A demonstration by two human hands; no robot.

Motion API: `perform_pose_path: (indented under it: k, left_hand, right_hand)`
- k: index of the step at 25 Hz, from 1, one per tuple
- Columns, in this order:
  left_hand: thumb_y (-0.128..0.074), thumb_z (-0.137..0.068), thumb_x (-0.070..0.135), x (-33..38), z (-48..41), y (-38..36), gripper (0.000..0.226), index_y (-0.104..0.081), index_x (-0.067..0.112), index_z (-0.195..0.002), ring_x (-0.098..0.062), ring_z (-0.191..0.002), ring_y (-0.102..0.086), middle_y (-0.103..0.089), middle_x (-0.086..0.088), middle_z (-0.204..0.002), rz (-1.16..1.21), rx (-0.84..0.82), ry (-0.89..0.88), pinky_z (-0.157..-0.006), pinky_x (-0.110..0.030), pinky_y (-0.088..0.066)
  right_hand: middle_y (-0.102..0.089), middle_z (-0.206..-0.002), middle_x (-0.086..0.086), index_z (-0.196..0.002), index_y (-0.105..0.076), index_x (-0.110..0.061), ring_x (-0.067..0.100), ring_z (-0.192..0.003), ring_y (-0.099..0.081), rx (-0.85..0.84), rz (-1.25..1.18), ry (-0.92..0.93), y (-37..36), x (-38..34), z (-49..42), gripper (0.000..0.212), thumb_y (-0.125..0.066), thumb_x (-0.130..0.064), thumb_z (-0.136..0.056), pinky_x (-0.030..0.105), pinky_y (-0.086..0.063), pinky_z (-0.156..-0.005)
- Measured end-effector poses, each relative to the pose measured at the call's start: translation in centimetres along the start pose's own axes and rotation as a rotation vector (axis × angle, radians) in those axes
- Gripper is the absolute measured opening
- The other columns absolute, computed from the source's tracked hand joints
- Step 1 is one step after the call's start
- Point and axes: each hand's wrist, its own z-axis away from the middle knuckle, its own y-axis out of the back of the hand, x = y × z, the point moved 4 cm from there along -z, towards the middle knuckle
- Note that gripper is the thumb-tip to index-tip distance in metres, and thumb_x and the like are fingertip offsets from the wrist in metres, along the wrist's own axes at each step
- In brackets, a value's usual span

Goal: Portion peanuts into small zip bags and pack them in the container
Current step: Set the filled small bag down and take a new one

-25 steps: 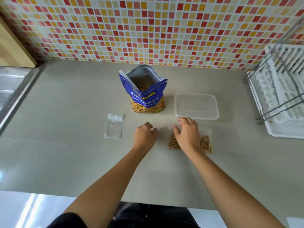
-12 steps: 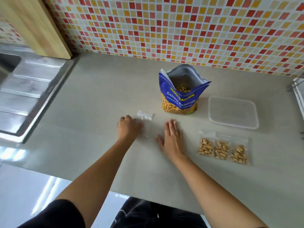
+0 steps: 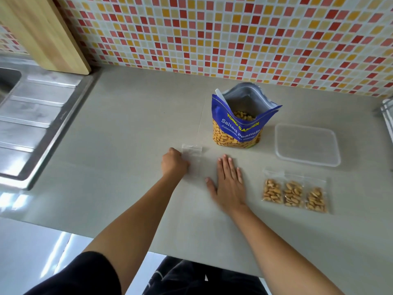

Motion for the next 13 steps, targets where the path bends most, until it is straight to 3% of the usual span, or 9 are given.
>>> perform_pose_path:
  k: [2, 5, 7, 9, 13]
  left_hand:
    - [-0.065, -0.075, 0.007, -0.12, -0.01, 0.04, 0.04, -0.054, 0.004, -0.113, -0.034, -0.101, -0.061, -0.061, -0.015, -0.11, 0.058, 0.003, 0.022, -0.082, -0.037, -0.054]
    - [-0.064, -0.076, 0.007, -0.34, -0.28, -0.13, 0.028, -0.062, 0.005, -0.104, -0.033, -0.1, -0.061, -0.063, -0.014, -0.11, 0.037, -0.004, -0.002, -0.084, -0.036, -0.053]
    - [-0.062, -0.076, 0.008, -0.47, -0.24, -0.08, 0.024, -0.063, 0.006, -0.1, -0.032, -0.097, -0.06, -0.059, -0.014, -0.113, 0.046, 0.005, -0.016, -0.082, -0.034, -0.052]
    - [-0.062, -0.078, 0.009, -0.6, -0.08, -0.09, 0.028, -0.056, 0.007, -0.105, -0.033, -0.098, -0.059, -0.055, -0.014, -0.114, 0.06, 0.015, -0.007, -0.079, -0.033, -0.051]
    - [-0.058, -0.08, 0.008, -0.56, 0.08, -0.17, 0.031, -0.051, 0.003, -0.111, -0.035, -0.099, -0.061, -0.06, -0.016, -0.108, 0.076, 0.012, 0.031, -0.08, -0.039, -0.053]
  right_hand:
    - [-0.035, -0.149, 0.012, -0.14, -0.038, -0.004, 0.026, -0.138, -0.033, 0.012, 0.007, 0.005, -0.06, 0.06, -0.05, 0.071, -0.027, -0.051, -0.087, 0.035, -0.01, -0.11]
    - [-0.031, -0.151, 0.011, -0.141, -0.035, -0.005, 0.025, -0.14, -0.029, 0.033, 0.006, 0.007, -0.23, 0.05, -0.08, 0.073, -0.025, -0.052, -0.087, 0.034, -0.007, -0.111]
    - [-0.019, -0.155, 0.009, -0.146, -0.025, -0.007, 0.022, -0.144, -0.017, 0.043, -0.009, 0.025, -0.27, 0.13, -0.07, 0.077, -0.017, -0.055, -0.086, 0.031, 0.0, -0.114]
    - [-0.006, -0.158, 0.006, -0.148, -0.013, -0.009, 0.019, -0.146, -0.003, 0.005, -0.022, 0.041, -0.38, 0.23, -0.07, 0.081, -0.008, -0.058, -0.084, 0.031, 0.006, -0.114]
    - [-0.002, -0.158, 0.005, -0.149, -0.009, -0.01, 0.02, -0.146, 0.001, -0.009, -0.032, 0.046, -0.21, 0.26, -0.04, 0.083, -0.004, -0.06, -0.082, 0.032, 0.007, -0.113]
